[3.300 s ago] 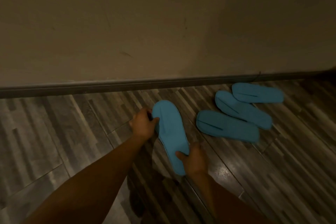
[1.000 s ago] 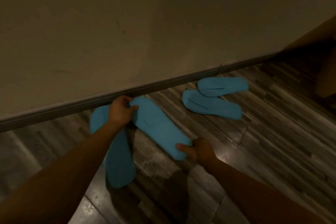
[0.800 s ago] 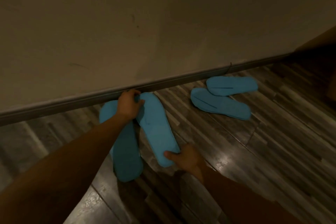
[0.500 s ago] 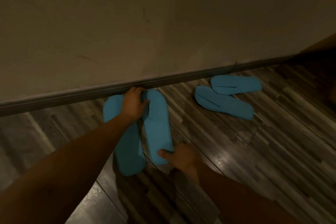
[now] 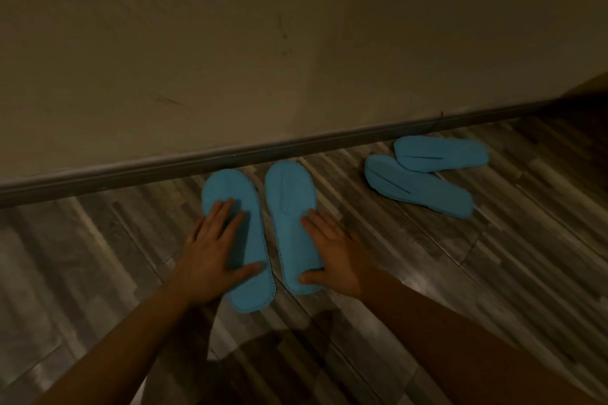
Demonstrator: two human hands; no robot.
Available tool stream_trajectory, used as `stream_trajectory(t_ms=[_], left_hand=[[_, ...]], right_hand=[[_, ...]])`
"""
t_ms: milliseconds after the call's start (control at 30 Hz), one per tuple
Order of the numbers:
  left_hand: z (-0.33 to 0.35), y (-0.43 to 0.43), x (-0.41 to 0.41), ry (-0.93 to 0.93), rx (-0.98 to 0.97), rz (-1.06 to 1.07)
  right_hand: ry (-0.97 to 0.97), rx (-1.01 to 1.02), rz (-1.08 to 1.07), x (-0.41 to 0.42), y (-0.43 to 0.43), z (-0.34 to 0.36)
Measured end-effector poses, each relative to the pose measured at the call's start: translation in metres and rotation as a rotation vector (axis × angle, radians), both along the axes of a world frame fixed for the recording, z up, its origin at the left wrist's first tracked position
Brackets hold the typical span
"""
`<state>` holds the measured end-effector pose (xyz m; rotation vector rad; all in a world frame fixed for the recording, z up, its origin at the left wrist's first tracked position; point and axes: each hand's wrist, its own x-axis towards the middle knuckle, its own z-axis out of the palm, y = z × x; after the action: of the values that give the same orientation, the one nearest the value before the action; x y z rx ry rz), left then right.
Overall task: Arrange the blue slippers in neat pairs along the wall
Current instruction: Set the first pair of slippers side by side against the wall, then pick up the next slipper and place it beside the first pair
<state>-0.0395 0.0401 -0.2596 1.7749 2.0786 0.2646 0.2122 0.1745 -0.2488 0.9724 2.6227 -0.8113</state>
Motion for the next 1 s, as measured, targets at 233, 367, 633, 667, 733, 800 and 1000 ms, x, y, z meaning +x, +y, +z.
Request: stream_trajectory(t_ms=[233, 367, 633, 667, 733, 800, 1000], left_hand=[[-0.017, -0.014, -0.003, -0.003, -0.123, -0.089], [-0.017, -0.009, -0.005, -0.003, -0.106, -0.108], [-0.018, -0.006, -0.006, -0.003, -0.12, -0.11], [-0.017, -0.007, -0.006, -0.008, -0.121, -0.109], [-0.013, -0.008, -0.006, -0.027, -0.11, -0.099], [-0.006, -0.007, -0.007, -0.06, -0.076, -0.071], [0.046, 0.025, -0.006, -0.153, 0.013, -0.03]], right_hand=[[-0.151, 0.016, 0.081, -0.014, 0.003, -0.003], [-0.157, 0.021, 0.076, -0.019, 0.001, 0.0], [-0.158, 0.003, 0.07, -0.025, -0.001, -0.006], [-0.157, 0.005, 0.072, -0.025, -0.002, -0.005], [-0.15, 0.02, 0.073, -0.024, -0.003, 0.001], [-0.144, 0.06, 0.079, -0.02, 0.001, 0.01], [-0.265, 0.205, -0.016, 0.005, 0.055, 0.095]])
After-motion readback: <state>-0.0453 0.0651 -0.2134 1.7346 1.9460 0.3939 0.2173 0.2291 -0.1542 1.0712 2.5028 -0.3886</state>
